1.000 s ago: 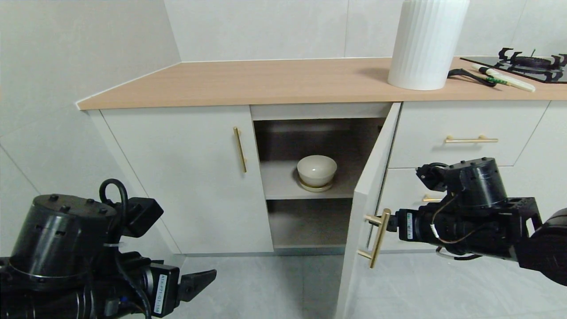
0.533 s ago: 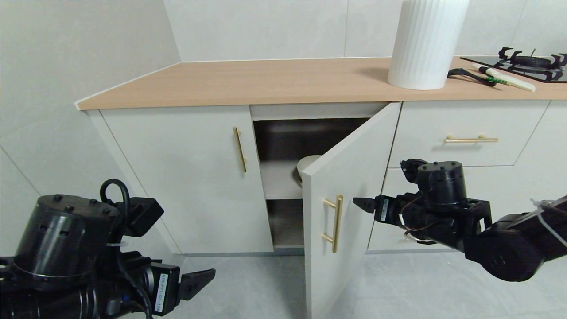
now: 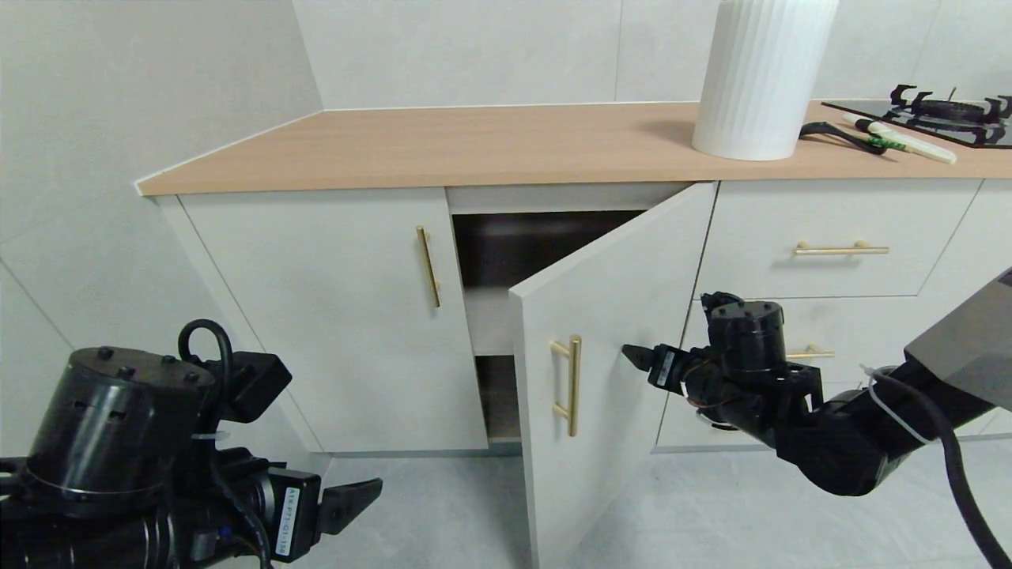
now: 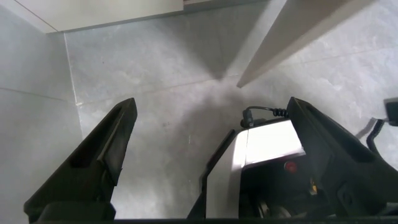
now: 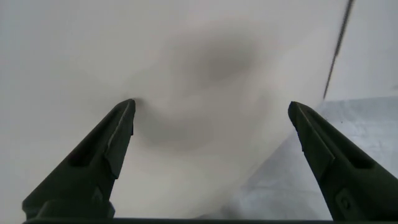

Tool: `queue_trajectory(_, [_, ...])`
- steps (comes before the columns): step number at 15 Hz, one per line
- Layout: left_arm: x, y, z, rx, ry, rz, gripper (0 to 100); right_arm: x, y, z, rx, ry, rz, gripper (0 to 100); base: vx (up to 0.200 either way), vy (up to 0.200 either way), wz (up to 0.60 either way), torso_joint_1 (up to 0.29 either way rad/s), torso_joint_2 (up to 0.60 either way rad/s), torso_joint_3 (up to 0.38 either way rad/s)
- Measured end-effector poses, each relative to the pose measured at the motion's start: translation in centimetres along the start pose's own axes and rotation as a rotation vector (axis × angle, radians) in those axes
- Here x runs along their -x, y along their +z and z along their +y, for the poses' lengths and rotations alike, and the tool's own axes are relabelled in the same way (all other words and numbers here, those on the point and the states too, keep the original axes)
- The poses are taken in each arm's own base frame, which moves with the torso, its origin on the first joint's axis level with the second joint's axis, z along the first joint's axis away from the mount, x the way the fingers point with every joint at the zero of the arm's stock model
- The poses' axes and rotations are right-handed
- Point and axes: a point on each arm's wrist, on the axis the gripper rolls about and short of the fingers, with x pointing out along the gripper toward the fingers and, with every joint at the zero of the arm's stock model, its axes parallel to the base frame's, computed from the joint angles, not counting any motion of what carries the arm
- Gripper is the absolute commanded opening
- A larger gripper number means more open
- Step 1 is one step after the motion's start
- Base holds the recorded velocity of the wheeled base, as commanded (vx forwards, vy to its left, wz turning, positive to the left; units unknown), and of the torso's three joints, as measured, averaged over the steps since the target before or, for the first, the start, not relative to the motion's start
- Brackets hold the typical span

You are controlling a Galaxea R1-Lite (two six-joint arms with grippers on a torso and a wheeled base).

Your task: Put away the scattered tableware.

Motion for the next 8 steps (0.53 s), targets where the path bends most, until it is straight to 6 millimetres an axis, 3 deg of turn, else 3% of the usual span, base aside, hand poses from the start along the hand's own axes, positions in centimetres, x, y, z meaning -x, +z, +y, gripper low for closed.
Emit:
queue_trajectory(5, [-0.01, 0.00, 0.00, 0.000, -0.001, 0.000, 100, -0.97, 0.38, 0.46, -0.061, 0.002, -0.028, 100, 0.200, 0.000, 0.00, 0.002, 0.00, 0.000])
queue_trajectory(8, [-0.01, -0.01, 0.00, 0.000, -0.001, -0.001, 100, -1.11, 0.36, 0.49, -0.064, 0.001, -0.027, 100, 0.000, 0.000, 0.00, 0.000, 0.00, 0.000])
